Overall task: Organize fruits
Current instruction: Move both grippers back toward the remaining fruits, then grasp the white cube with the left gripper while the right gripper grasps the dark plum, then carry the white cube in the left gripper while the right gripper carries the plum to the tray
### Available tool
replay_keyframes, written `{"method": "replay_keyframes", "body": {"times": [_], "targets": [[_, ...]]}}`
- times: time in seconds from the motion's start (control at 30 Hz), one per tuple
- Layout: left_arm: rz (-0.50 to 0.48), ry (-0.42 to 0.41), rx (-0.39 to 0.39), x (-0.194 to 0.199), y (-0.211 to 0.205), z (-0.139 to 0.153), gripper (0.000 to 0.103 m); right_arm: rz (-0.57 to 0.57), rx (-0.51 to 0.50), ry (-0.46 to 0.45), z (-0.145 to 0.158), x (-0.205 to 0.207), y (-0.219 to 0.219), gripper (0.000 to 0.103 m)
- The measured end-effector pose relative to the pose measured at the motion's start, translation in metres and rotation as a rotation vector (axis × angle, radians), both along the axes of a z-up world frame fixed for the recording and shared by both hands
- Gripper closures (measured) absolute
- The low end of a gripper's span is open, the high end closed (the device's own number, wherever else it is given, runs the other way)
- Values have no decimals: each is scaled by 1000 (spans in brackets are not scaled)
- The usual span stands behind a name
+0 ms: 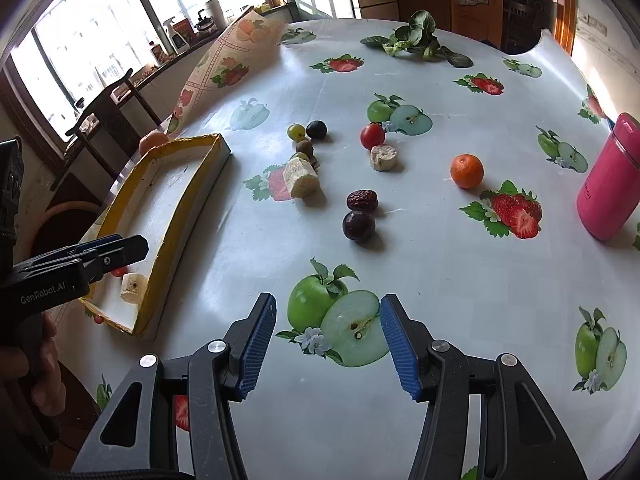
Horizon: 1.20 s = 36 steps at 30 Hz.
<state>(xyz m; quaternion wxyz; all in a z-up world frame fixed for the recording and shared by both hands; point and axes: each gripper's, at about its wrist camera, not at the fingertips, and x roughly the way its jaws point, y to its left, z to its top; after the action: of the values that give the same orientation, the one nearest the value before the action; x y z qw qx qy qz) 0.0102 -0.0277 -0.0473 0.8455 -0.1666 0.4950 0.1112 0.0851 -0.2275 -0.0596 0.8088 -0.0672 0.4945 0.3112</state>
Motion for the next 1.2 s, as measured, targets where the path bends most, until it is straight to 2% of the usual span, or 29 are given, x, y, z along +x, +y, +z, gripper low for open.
{"method": "replay_keyframes", "body": {"times": [0.33, 0.47, 0.7, 0.8, 0.9, 1.03, 1.2], "targets": [[-29, 7, -83, 64, -14, -21, 43, -63, -7, 10, -26, 39, 10, 49], [-46, 11, -79, 97, -19, -32, 43, -74, -17, 16, -39, 57, 24, 50], [-51, 66, -94, 142, -18, -65, 43, -69, -37, 24, -60, 77, 41, 62], [-59, 83, -92, 151, -19, -77, 43, -67, -20, 22, -60, 83, 42, 73], [-80, 64, -66, 152, -25, -77, 63, -54, -9, 21, -57, 84, 43, 76], [-94, 67, -76, 148, -26, -75, 63, -61, -6, 8, -51, 77, 35, 77], [-95, 41, -72, 129, -27, -59, 63, -76, 13, 4, -39, 69, 19, 77]]}}
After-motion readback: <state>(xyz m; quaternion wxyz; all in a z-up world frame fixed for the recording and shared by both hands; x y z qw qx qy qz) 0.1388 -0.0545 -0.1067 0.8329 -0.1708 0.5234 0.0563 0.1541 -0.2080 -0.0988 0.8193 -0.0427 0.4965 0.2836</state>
